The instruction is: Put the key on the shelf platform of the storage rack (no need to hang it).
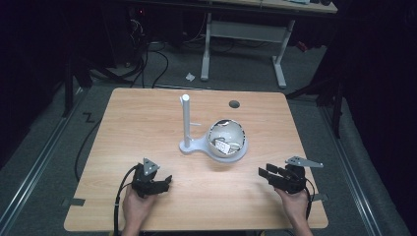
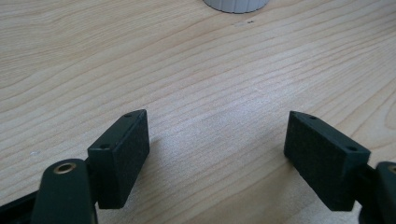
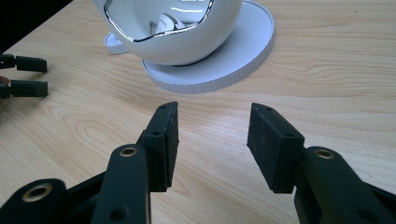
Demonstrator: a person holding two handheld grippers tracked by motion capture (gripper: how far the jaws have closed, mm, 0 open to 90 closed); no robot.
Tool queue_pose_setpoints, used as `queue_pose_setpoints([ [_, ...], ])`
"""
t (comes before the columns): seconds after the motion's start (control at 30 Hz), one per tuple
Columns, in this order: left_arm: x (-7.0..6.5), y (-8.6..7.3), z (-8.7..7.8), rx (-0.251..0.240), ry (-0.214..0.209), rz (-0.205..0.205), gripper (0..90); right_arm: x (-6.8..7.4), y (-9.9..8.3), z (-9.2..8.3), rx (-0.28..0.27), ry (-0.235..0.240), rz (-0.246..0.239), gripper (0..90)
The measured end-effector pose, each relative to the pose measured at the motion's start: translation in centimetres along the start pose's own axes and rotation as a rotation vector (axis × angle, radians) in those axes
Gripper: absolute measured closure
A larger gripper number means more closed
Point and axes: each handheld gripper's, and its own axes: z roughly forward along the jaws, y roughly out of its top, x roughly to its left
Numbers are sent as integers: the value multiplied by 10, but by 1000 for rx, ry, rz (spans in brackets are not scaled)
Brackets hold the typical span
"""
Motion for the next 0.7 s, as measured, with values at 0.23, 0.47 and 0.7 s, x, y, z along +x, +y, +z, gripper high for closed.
queue_pose_setpoints([
  [0.23, 0, 0, 0, 0, 0, 1, 228, 6, -3, 8, 22, -4, -18, 537],
  [0.47, 0, 0, 0, 0, 0, 0, 228, 9, -7, 15, 39, -6, -38, 534],
  [0.7, 0, 0, 0, 0, 0, 0, 228, 13, -11, 24, 57, -27, -63, 525],
])
